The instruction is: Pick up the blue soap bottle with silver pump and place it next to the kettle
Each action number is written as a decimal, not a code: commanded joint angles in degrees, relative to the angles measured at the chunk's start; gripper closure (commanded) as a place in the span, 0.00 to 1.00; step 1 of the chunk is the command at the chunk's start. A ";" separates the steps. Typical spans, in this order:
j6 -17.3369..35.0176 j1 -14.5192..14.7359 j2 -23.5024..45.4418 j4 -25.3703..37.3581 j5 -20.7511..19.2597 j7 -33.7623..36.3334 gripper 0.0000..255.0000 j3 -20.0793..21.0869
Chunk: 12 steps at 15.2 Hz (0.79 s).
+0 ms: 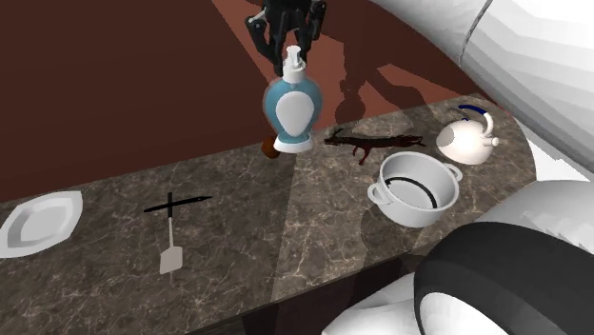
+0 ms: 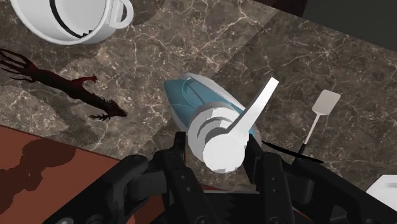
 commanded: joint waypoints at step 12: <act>3.43 -5.43 0.29 -1.94 -4.21 -18.37 1.00 -12.92</act>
